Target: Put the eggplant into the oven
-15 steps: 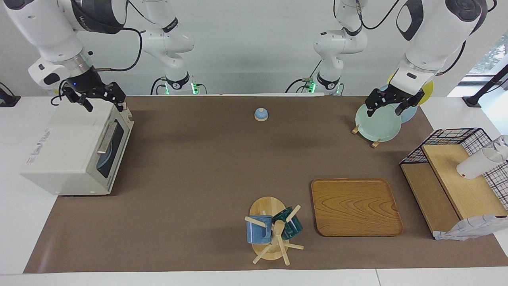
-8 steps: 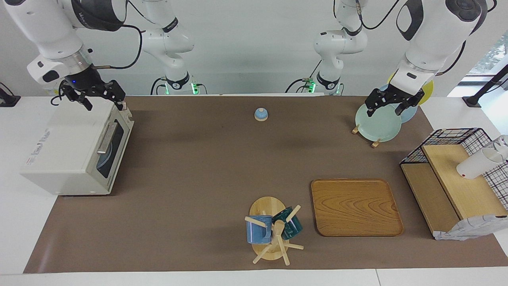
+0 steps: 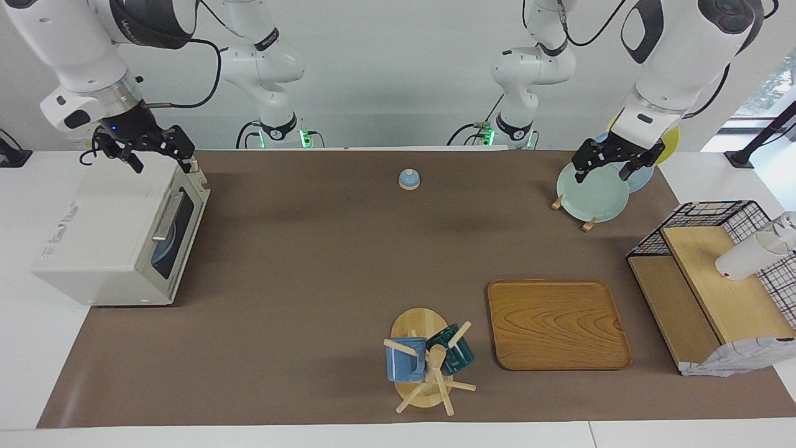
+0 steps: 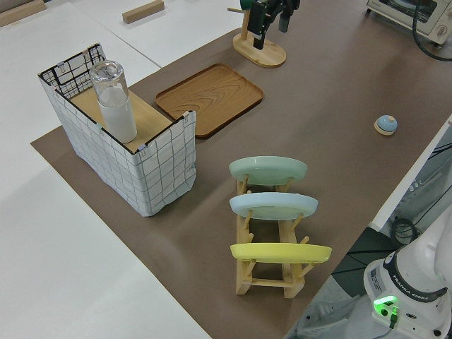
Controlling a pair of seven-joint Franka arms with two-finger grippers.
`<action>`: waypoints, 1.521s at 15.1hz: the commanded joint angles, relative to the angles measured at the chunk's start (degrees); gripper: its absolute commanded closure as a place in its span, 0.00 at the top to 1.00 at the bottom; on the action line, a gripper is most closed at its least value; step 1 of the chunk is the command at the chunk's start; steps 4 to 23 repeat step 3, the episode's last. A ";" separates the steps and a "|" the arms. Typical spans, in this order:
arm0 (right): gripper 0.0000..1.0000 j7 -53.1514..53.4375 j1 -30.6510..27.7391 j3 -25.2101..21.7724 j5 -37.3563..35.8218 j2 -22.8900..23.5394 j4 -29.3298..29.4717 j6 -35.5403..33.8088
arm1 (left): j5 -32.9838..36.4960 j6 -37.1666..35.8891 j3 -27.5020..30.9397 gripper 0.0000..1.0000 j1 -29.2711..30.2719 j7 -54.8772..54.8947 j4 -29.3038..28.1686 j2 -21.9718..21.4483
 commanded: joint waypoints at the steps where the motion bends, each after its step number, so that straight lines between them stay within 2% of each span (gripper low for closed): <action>1: 1.00 0.53 -0.77 0.04 1.33 -0.54 -0.13 -0.07 | -0.79 -0.57 0.56 1.00 -0.39 -0.16 -0.22 -0.74; 23: 1.00 0.27 -0.69 0.04 1.33 -0.54 -0.13 -0.16 | -0.79 -0.57 0.56 1.00 -0.39 -0.16 -0.22 -0.74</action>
